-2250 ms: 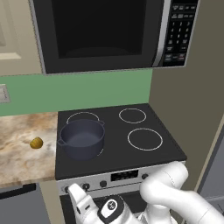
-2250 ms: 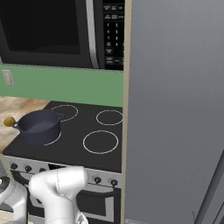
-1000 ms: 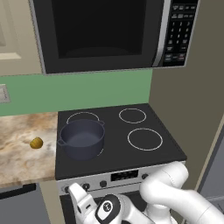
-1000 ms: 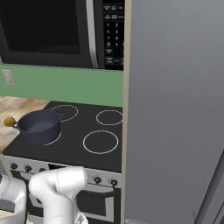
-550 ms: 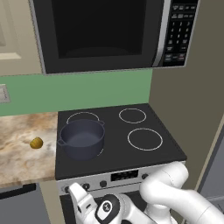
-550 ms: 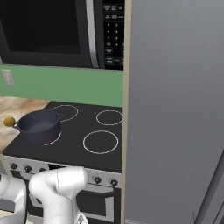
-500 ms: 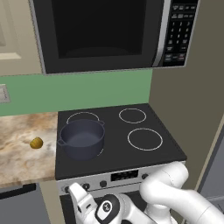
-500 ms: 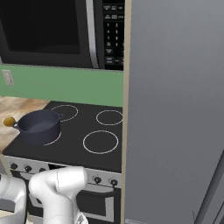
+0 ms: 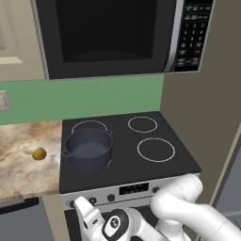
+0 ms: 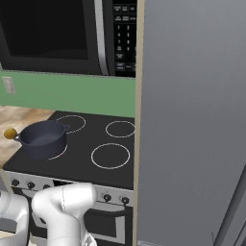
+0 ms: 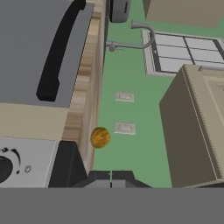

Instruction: Turn on the burner for the pot on the stove. Wait thirty seconds for the pot to heat up. Then add the squash to the pot.

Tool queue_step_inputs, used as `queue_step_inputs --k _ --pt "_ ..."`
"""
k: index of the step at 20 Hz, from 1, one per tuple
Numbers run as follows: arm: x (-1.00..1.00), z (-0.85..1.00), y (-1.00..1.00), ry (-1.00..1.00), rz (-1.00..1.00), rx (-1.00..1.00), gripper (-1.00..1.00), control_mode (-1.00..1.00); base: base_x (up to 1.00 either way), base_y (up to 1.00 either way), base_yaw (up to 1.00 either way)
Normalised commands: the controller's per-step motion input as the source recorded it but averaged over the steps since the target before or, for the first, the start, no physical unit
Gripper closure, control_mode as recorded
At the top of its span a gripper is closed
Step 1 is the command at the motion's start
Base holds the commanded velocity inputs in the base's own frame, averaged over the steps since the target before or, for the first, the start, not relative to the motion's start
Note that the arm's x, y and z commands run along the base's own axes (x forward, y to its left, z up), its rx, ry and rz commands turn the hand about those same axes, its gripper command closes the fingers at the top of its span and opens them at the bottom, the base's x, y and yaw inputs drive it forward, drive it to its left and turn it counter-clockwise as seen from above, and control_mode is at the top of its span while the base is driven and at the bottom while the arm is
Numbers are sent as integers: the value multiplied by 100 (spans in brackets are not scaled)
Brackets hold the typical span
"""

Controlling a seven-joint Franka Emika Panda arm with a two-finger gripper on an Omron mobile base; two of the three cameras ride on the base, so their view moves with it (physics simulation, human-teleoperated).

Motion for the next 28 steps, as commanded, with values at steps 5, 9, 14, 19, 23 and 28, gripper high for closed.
queue_step_inputs --k 5,9,14,19,23,28 --pt "0 0 0 0 0 0 100 -100 0 0 0" --pt "0 0 0 0 0 0 100 -100 0 0 0" --pt "0 0 0 0 0 0 100 -100 0 0 0" --pt "0 0 0 0 0 0 100 -100 0 0 0" --pt "0 0 0 0 0 0 100 -100 0 0 0" --pt "0 0 0 0 0 0 100 -100 0 0 0"
